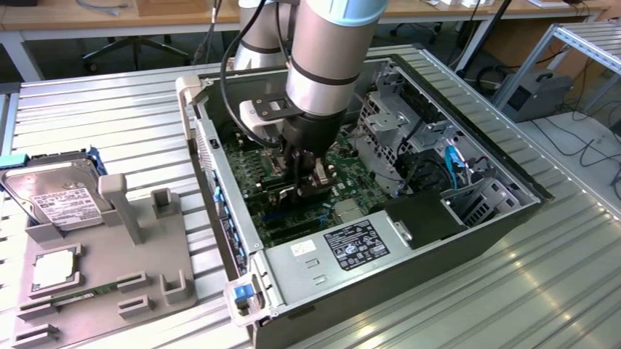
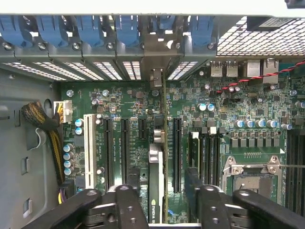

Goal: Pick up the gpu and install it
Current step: 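Insert the gpu into the slot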

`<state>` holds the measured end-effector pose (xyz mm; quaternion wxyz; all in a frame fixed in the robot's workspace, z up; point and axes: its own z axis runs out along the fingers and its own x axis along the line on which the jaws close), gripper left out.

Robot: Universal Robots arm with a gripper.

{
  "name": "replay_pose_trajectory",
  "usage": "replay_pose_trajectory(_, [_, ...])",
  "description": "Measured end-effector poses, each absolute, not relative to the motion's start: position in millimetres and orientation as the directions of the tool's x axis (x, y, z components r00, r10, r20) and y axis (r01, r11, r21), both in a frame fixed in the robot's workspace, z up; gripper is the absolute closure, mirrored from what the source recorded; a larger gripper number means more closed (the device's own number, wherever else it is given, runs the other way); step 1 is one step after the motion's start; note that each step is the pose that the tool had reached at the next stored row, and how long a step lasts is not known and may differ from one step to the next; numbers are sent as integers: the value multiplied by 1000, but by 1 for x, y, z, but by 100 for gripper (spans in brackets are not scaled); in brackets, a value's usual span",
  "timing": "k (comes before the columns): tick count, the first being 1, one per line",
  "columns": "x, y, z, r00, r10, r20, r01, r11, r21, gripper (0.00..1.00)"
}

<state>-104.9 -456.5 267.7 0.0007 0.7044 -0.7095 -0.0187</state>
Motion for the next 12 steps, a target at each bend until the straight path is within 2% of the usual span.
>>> replay_pose_trajectory(4, [-105, -456, 268, -8, -1000, -25, -1000, 7, 28, 74])
replay_pose_trajectory(12, [-105, -456, 268, -8, -1000, -25, -1000, 7, 27, 74])
